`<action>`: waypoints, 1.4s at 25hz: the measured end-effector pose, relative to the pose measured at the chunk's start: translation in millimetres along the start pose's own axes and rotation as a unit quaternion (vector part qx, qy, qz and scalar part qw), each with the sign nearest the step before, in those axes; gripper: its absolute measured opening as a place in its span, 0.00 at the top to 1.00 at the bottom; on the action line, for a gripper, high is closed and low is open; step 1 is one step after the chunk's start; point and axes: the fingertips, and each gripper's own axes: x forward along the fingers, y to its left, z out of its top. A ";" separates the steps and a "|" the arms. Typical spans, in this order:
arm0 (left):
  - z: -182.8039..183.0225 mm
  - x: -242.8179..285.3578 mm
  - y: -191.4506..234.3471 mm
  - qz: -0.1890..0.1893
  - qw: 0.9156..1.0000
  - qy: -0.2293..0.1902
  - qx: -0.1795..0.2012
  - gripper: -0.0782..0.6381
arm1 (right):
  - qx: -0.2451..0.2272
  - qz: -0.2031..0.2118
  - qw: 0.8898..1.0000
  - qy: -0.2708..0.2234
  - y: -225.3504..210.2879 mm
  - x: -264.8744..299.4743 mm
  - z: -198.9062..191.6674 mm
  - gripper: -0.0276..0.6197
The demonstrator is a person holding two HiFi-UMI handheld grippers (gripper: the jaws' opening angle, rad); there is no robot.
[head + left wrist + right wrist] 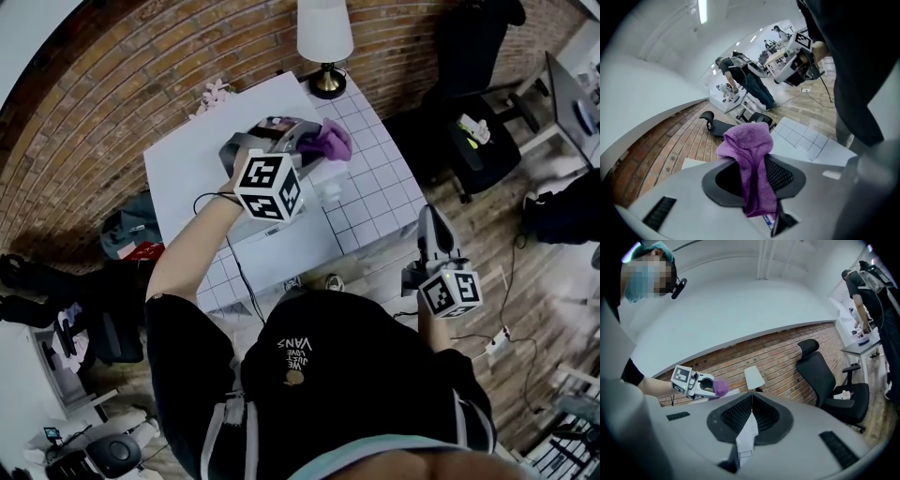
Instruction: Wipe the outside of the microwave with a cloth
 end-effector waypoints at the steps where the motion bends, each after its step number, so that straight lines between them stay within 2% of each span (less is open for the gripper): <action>1: 3.9 -7.7 4.5 0.014 1.000 -0.012 -0.019 0.70 | -0.001 0.007 1.000 0.001 1.4 2.4 0.2 0.95; 4: 11.7 -38.9 17.8 0.058 0.992 -0.059 -0.091 0.70 | -0.005 0.033 0.999 0.004 10.7 13.5 1.1 0.95; 7: 7.2 -77.7 21.8 0.102 0.977 -0.099 -0.161 0.70 | -0.004 0.057 0.998 0.006 32.4 26.6 2.5 0.95; 10: -11.9 -122.3 14.2 0.148 0.958 -0.117 -0.217 0.70 | -0.001 0.088 0.996 0.008 60.2 35.5 -5.4 0.95; 13: -40.4 -176.4 7.3 0.206 0.929 -0.137 -0.277 0.70 | -0.003 0.118 0.993 0.019 93.4 44.3 -16.3 0.95; 17: -100.7 -253.2 -21.8 0.283 0.875 -0.142 -0.365 0.70 | -0.010 0.143 0.989 0.030 143.3 57.0 -31.4 0.95; 18: -117.2 -270.2 -34.0 0.296 0.865 -0.140 -0.380 0.70 | -0.011 0.146 0.989 0.030 156.3 59.1 -35.8 0.95; 25: -219.2 -347.9 -131.0 0.327 0.815 -0.125 -0.462 0.70 | -0.017 0.159 0.987 0.035 258.2 67.5 -70.2 0.95; 27: -240.3 -354.4 -154.9 0.323 0.806 -0.128 -0.478 0.69 | -0.020 0.155 0.987 0.036 283.6 66.6 -80.2 0.95; 29: -257.4 -354.6 -175.7 0.315 0.802 -0.134 -0.489 0.70 | -0.025 0.150 0.988 0.037 306.8 65.3 -89.4 0.95; 31: -270.1 -351.0 -193.9 0.309 0.802 -0.144 -0.491 0.70 | -0.029 0.145 0.988 0.038 329.0 63.9 -100.2 0.95; 35: -276.1 -328.6 -224.0 0.288 0.806 -0.174 -0.487 0.70 | -0.032 0.126 0.991 0.044 361.2 59.1 -123.4 0.95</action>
